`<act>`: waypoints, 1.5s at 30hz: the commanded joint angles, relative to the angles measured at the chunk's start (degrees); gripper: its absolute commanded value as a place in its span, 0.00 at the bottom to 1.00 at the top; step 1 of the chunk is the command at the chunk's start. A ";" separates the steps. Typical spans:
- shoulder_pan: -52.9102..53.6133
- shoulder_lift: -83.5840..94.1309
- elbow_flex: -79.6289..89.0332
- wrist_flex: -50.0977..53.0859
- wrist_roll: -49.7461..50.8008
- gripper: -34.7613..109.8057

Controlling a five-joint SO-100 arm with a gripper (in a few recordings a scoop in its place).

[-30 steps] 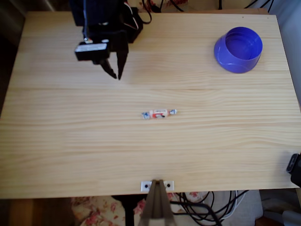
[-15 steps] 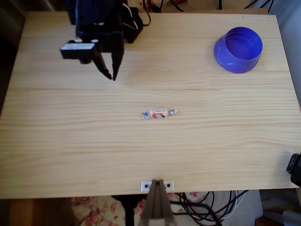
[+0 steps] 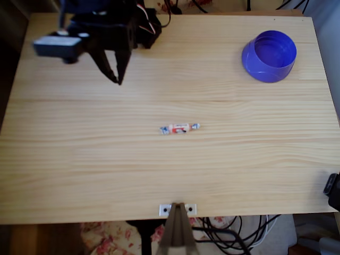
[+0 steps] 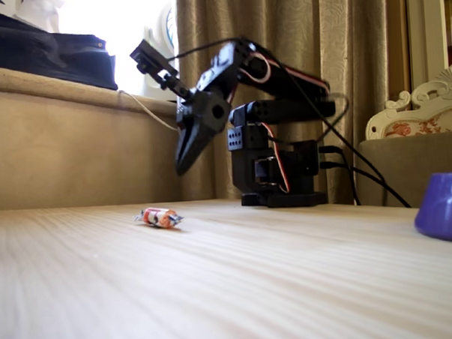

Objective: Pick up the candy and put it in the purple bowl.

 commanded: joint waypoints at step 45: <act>-27.51 -54.40 -32.08 -13.54 -77.87 0.37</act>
